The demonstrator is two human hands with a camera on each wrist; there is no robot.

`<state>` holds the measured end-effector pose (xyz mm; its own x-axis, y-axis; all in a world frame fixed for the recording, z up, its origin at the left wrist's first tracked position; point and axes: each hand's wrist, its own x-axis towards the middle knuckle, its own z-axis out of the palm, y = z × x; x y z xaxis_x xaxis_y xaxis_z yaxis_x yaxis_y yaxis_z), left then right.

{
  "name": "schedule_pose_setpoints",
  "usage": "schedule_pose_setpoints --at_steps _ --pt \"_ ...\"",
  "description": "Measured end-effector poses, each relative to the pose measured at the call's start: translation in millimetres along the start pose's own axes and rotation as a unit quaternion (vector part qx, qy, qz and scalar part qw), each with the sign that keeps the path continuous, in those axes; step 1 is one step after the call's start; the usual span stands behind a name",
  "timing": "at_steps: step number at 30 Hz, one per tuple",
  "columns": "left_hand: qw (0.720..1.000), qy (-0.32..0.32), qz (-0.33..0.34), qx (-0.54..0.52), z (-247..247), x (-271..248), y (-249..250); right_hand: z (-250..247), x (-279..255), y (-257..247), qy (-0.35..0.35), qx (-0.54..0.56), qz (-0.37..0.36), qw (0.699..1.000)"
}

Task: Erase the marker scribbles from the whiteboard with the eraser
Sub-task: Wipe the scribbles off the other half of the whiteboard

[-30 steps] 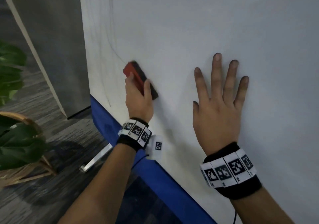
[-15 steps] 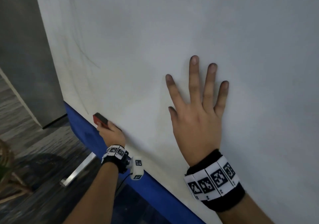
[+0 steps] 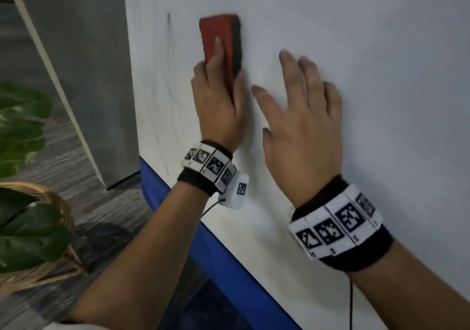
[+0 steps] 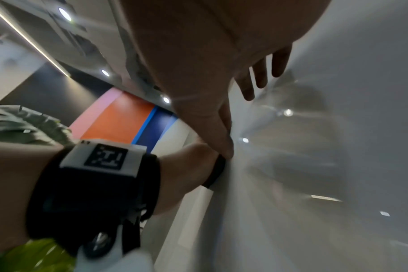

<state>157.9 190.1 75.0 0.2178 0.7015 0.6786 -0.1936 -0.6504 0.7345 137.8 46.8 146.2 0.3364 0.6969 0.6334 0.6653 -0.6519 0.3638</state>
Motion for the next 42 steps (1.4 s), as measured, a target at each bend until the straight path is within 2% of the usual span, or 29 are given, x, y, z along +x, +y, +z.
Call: schedule_pose_setpoints --at_steps 2,3,4,6,8,10,12,13,16,18,19,21,24,28,30,34,36,37,39,42 --pt "0.999 0.007 0.031 -0.005 0.1 27.3 0.3 -9.9 31.3 6.2 0.029 -0.008 0.002 1.000" --pt "1.000 0.017 0.016 -0.006 0.9 38.7 -11.2 -13.6 44.4 9.2 0.034 -0.012 0.004 0.999" --pt "0.999 0.032 -0.024 -0.007 0.6 48.7 -29.4 -15.9 55.0 10.7 0.030 -0.015 0.005 0.999" --pt "0.986 0.064 -0.155 0.006 -5.4 64.1 -83.1 -16.2 67.5 5.7 0.004 -0.029 0.003 1.000" --pt "0.952 0.056 -0.299 0.044 -18.2 68.8 -129.8 -11.9 70.5 -3.2 -0.026 -0.048 -0.003 0.998" --pt "0.925 0.032 -0.369 0.082 -26.0 66.7 -151.1 -6.5 69.7 -7.7 -0.030 -0.051 -0.005 0.998" --pt "0.927 0.022 -0.366 0.084 -28.0 74.1 -148.9 -4.0 69.2 -7.9 -0.017 -0.046 -0.007 0.999" --pt "0.938 0.024 -0.335 0.080 -27.8 83.7 -142.1 -3.6 68.8 -8.2 -0.010 -0.045 -0.008 0.999" --pt "0.986 0.041 -0.151 0.058 -26.2 129.7 -106.1 -3.4 66.0 -11.1 -0.008 -0.040 -0.008 0.999" --pt "0.993 0.055 -0.089 0.061 -22.5 164.1 -88.3 -1.2 65.6 -11.5 -0.012 -0.040 -0.008 0.999" --pt "0.992 0.061 -0.091 0.064 -20.1 178.1 -85.3 0.2 66.0 -10.8 -0.012 -0.041 -0.008 0.999" --pt "0.984 0.072 -0.151 0.062 -19.1 190.6 -94.7 2.4 66.1 -9.2 -0.012 -0.039 -0.005 0.999" --pt "0.956 0.055 -0.280 0.069 -23.8 165.7 -129.4 3.2 65.2 -9.0 -0.018 -0.039 0.002 0.999" --pt "0.932 0.036 -0.345 0.099 -28.9 135.1 -141.9 4.0 63.5 -12.9 -0.030 -0.043 -0.001 0.999" --pt "0.939 0.029 -0.327 0.105 -27.7 134.3 -123.2 3.3 62.5 -15.1 -0.029 -0.042 0.002 0.999" --pt "0.987 0.023 -0.139 0.077 -19.7 97.8 -60.3 4.5 61.2 -17.4 -0.029 -0.044 0.003 0.999" --pt "0.997 0.004 -0.057 0.059 -17.1 70.1 -49.1 5.2 60.8 -16.3 -0.025 -0.049 0.002 0.998" --pt "0.998 0.000 -0.038 0.051 -17.5 61.3 -53.1 5.6 60.1 -15.7 -0.025 -0.053 0.001 0.998" --pt "0.996 0.015 -0.076 0.032 -18.1 55.4 -86.3 6.6 58.9 -14.5 -0.028 -0.062 -0.002 0.998" --pt "0.964 0.047 -0.257 0.045 -27.7 61.1 -162.3 7.7 57.6 -14.3 -0.030 -0.074 0.001 0.997"
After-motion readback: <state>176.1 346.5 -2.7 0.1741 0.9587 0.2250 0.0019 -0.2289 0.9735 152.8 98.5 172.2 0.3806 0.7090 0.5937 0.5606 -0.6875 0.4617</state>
